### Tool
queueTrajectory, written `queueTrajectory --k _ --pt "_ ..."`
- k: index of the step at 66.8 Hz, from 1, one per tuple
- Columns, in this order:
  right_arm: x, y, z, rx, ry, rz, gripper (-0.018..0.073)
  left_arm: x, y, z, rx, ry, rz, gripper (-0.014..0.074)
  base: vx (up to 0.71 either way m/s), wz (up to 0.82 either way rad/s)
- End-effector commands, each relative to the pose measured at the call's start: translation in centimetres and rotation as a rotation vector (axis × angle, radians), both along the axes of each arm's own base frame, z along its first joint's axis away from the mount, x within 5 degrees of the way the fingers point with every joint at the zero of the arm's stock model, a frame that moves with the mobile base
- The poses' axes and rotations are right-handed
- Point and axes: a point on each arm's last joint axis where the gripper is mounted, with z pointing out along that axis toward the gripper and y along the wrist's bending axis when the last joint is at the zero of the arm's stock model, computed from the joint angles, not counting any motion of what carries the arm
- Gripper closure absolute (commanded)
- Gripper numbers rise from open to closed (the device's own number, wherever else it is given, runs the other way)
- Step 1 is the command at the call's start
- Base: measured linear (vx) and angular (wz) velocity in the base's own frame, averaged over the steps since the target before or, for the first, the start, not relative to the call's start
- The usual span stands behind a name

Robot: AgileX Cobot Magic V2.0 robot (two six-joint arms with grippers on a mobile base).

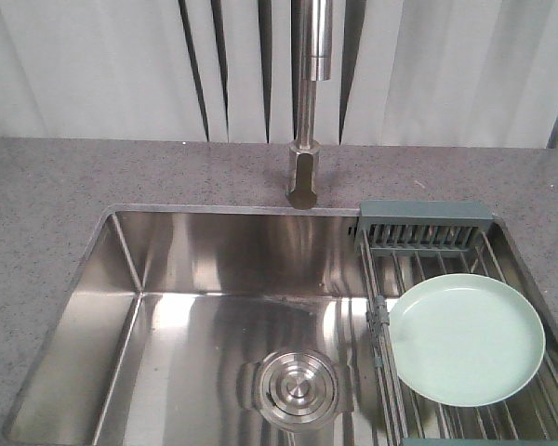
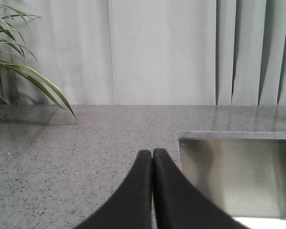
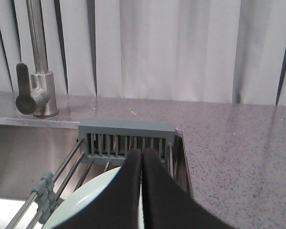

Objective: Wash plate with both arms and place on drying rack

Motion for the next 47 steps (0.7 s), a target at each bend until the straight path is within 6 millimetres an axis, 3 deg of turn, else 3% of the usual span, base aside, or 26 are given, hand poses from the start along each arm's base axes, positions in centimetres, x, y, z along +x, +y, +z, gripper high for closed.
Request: queueTrajectory --k 1,47 --pt "-0.08 -0.14 0.72 -0.006 -0.093 -0.018 0.0568 -0.35 -0.02 1.83 -0.006 -0.121 -0.002 0.0603 0.00 0.00" --pt "-0.06 -0.10 0.53 -0.053 -0.073 -0.015 0.0568 -0.35 -0.02 1.83 -0.006 -0.121 -0.002 0.0603 0.00 0.00"
